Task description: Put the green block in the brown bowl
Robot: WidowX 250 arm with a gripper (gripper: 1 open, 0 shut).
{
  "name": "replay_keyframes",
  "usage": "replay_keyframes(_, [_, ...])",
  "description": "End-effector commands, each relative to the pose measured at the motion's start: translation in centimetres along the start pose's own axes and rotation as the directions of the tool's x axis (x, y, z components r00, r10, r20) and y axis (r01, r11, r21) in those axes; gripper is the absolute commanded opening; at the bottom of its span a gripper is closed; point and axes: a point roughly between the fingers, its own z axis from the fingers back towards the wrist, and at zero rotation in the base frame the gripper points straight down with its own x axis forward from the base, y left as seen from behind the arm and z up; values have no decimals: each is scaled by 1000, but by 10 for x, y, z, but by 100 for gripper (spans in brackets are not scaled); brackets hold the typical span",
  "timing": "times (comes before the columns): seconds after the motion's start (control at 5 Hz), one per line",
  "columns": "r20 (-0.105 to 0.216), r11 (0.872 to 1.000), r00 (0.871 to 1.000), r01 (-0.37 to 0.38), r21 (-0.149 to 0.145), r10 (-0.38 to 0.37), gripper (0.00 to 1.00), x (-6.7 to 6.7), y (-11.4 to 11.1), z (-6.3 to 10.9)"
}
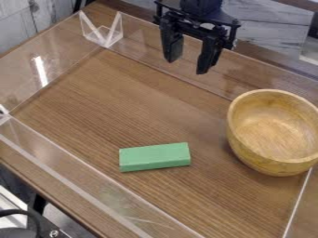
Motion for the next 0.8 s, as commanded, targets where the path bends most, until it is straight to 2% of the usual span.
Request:
replay_keyframes(0.0, [-21,998,997,69,-1,-69,100,-4,-1,-8])
replay_keyframes(0.2, [-15,958,958,288,4,-288,100,-25,-6,-10])
replay_keyframes(0.4, [-4,868,868,497,17,-497,100,-45,-11,-10])
replay_keyframes(0.6, [-4,796,796,605,28,-605,100,-51,-11,-17])
